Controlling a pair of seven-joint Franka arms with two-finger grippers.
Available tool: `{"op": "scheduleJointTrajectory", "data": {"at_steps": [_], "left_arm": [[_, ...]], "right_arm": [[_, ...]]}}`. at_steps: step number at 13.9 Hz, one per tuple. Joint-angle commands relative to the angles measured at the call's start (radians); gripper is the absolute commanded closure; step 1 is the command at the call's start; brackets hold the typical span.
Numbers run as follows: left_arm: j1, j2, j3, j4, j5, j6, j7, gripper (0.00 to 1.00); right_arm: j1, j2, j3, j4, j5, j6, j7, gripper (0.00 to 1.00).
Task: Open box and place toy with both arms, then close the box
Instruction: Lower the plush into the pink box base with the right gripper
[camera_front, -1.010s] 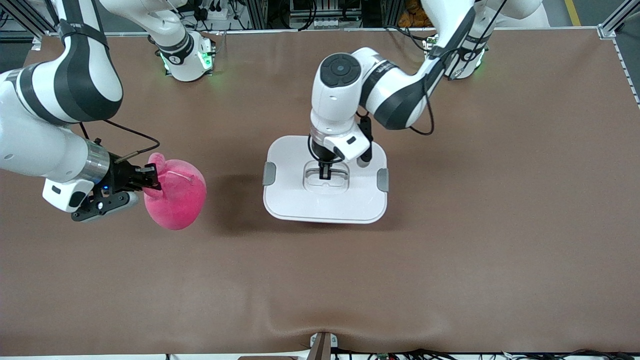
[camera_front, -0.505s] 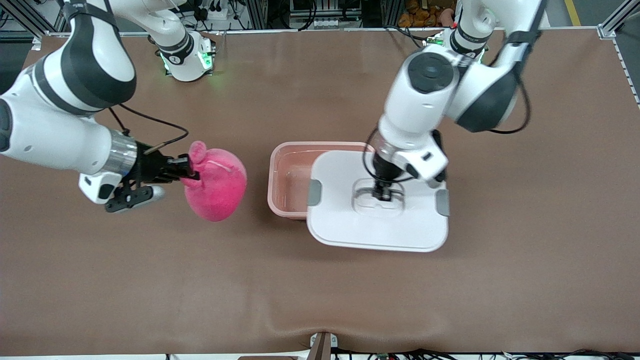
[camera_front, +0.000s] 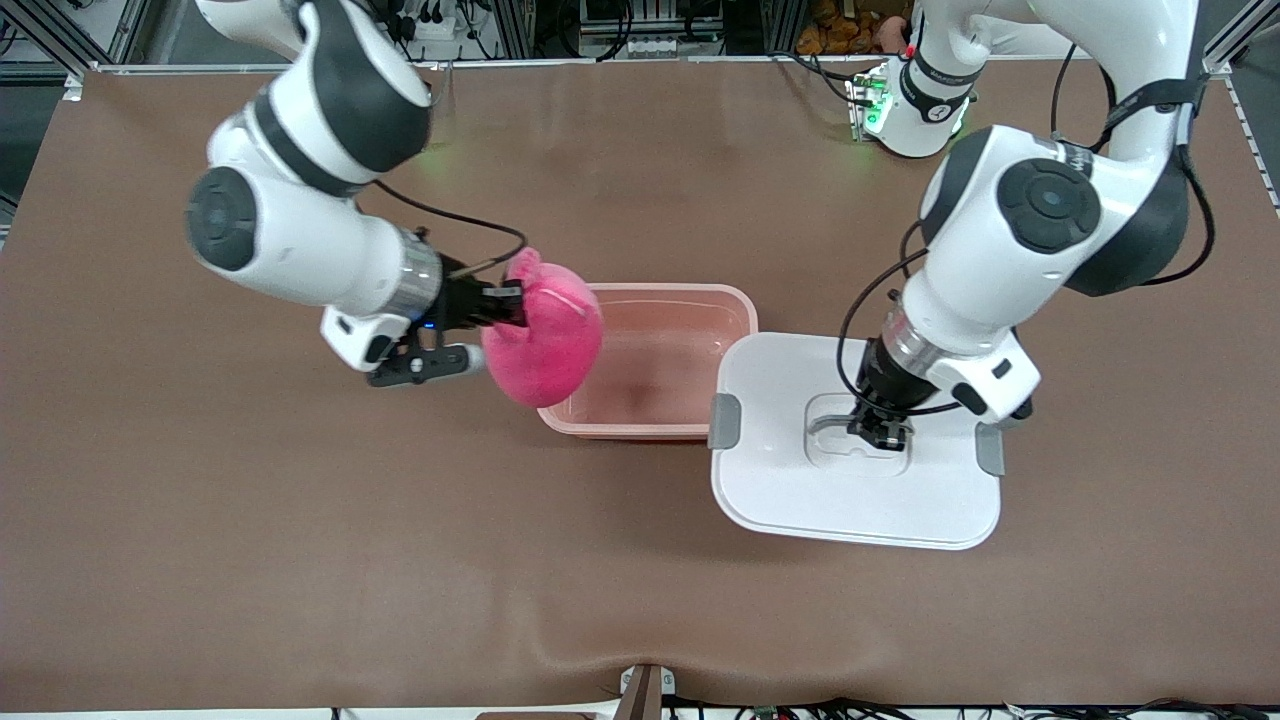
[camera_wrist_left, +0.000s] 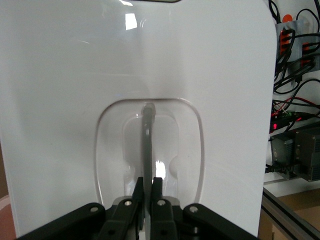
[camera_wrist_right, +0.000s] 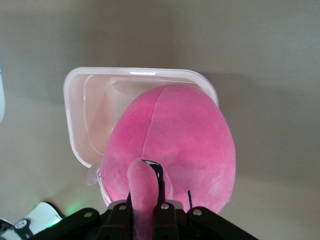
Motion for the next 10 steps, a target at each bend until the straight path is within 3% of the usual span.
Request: {"op": "scheduleJointTrajectory", "data": {"at_steps": [1,7,10], "left_arm": [[0.068,-0.024,-0.010,-0.023,-0.054,-0.023,0.104,1.00],[0.185,-0.034,-0.013,-0.108,-0.058,-0.030,0.276,1.00],[0.231,-0.036,-0.019,-0.129,-0.140,-0.027,0.307,1.00]], "right_arm": [[0.040,0.095,-0.012,0.114,0.017,0.020,0.067,1.00],[0.082,0.133,-0.013,0.108,0.006,0.041,0.069,1.00],[0.085,0.150,-0.013,0.107,0.003,0.041,0.070,1.00]]}}
